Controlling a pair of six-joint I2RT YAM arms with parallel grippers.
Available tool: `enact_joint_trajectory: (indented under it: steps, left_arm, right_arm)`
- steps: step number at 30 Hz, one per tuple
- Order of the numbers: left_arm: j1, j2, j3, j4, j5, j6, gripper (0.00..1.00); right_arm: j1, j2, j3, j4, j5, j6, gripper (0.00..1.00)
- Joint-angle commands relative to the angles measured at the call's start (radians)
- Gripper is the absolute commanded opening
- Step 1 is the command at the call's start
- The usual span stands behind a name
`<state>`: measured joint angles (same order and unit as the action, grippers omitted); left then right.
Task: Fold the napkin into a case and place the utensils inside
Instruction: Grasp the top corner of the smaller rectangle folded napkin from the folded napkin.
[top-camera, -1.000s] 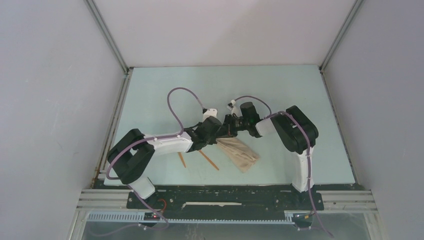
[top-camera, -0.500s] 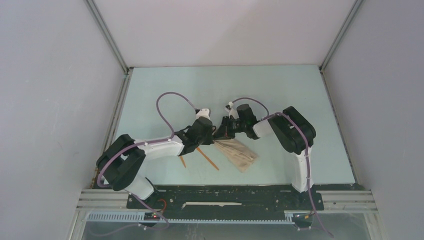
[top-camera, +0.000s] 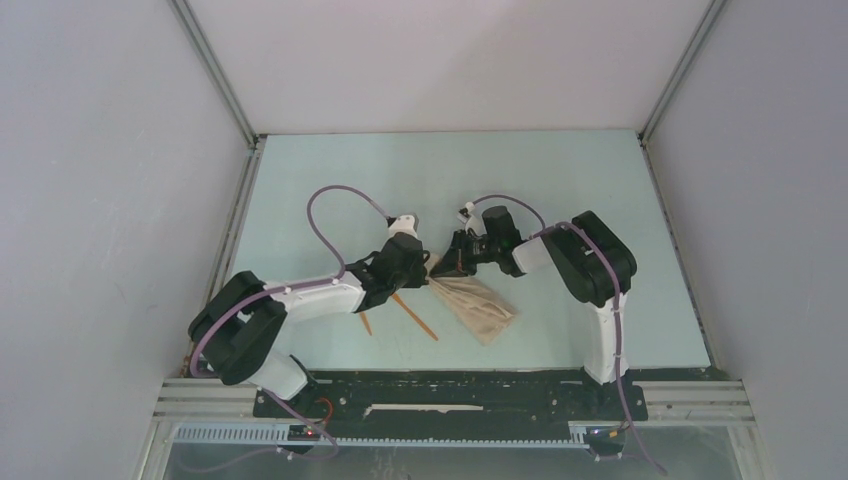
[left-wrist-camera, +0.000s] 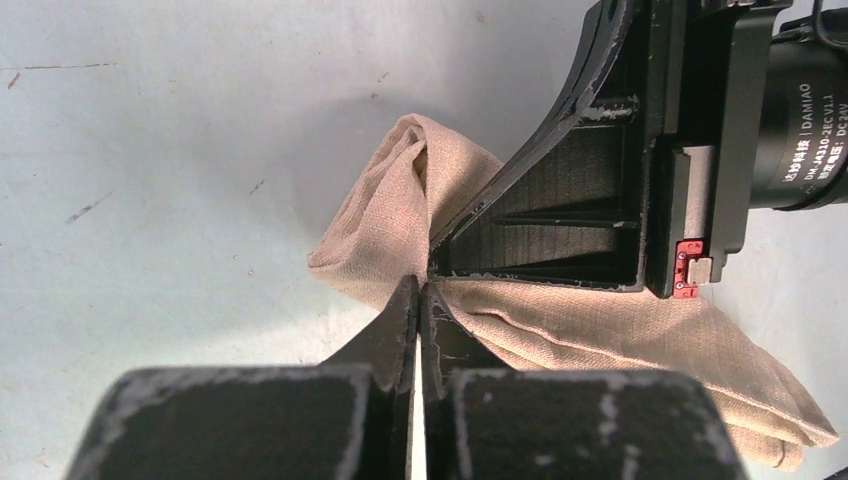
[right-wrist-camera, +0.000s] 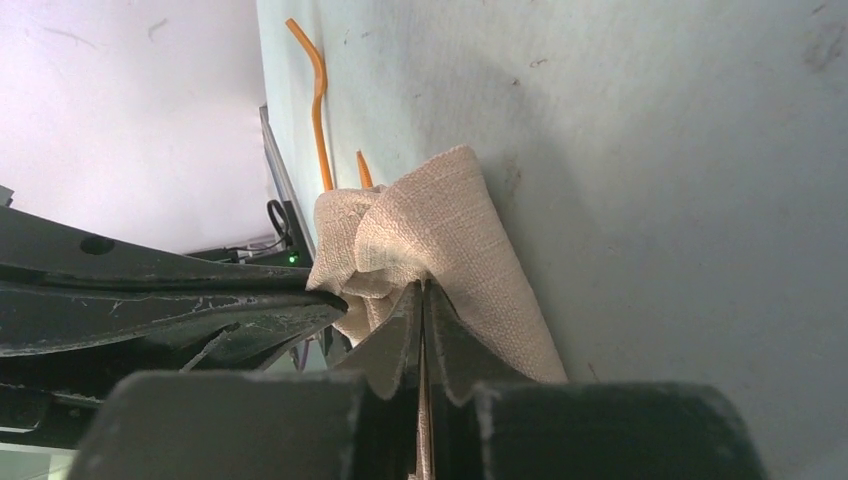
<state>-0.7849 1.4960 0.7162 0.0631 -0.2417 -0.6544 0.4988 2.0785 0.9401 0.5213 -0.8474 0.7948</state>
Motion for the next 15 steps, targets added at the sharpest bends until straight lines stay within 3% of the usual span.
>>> enact_joint_trajectory:
  steps: [1,5,11,15]
  left_arm:
    - [0.005,-0.048,-0.003,0.040,-0.001,0.005,0.00]
    - [0.006,-0.043,0.004,0.034,0.005,0.012,0.00]
    - [0.006,-0.011,0.017,0.035,0.023,0.008,0.00]
    - [0.006,0.004,0.029,0.025,0.011,0.006,0.00]
  right_arm:
    - [0.014,-0.021,-0.007,0.093,-0.030,0.038,0.04]
    - [0.030,0.024,0.000,0.225,-0.036,0.100,0.02]
    - [0.063,0.133,0.115,0.195,0.033,0.114,0.08]
    - [0.056,0.157,0.095,0.211,0.102,0.147,0.10]
